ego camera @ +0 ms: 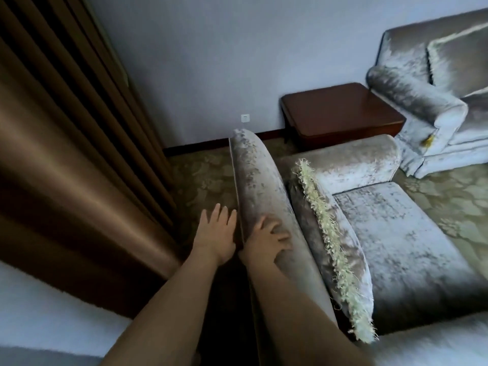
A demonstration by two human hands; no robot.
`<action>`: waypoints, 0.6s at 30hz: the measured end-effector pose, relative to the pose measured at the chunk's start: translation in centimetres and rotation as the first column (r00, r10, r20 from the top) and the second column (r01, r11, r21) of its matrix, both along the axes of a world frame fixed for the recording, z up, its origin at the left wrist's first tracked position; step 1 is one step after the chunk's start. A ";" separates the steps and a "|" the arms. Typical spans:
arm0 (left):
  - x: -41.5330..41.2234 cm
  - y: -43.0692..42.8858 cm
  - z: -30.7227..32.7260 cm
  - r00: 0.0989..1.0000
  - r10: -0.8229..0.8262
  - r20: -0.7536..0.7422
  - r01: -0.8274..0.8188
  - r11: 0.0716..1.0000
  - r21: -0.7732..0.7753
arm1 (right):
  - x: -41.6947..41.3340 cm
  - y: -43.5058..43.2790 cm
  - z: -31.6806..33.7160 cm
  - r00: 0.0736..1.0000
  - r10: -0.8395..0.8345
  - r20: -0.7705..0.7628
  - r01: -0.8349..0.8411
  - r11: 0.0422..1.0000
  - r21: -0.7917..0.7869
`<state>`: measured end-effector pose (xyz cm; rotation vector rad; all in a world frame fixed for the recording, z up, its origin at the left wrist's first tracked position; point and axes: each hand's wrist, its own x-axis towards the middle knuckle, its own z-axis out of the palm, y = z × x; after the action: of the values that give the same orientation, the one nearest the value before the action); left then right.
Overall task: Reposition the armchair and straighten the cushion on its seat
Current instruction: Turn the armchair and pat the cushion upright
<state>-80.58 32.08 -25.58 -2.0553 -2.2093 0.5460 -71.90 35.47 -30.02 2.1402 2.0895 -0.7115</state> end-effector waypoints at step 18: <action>3.7 17.3 -6.1 0.468 -0.752 0.464 0.800 0.584 0.138 | -1.1 -0.7 0.0 0.931 -0.304 0.203 0.247 0.933 0.262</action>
<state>-76.88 49.42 -31.71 -3.1669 -1.0470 0.0211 -72.95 34.75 -30.04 2.5321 1.8444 -0.2103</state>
